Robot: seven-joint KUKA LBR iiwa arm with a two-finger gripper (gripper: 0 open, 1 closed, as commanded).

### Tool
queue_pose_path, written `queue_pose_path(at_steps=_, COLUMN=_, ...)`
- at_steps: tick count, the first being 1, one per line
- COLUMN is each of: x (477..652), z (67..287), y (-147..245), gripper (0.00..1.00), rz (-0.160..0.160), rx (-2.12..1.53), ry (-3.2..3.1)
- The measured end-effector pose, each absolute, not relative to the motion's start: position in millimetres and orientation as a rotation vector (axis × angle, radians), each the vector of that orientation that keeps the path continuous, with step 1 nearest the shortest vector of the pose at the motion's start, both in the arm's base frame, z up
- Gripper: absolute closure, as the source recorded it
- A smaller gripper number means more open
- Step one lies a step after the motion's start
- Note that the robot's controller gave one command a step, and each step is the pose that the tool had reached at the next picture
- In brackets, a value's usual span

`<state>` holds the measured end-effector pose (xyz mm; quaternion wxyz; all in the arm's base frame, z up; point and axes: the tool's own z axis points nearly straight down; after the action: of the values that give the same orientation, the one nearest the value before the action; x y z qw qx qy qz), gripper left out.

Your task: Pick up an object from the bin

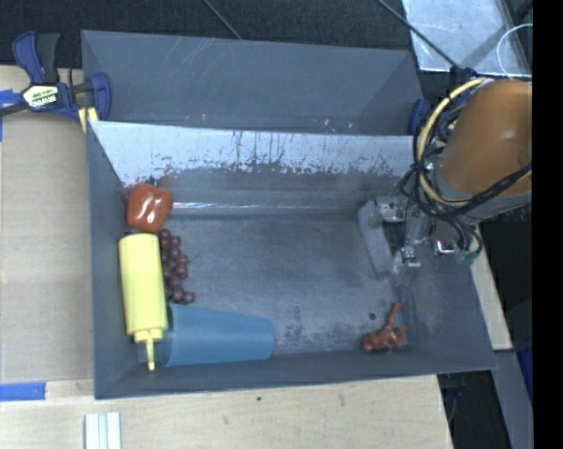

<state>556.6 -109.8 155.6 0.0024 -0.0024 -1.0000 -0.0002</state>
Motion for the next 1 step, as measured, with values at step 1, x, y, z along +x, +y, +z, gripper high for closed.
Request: queue_pose_path(at_steps=1, x=558.6, z=160.3, y=-109.3, gripper=0.00, rz=0.001, rx=-0.001, ry=-3.145)
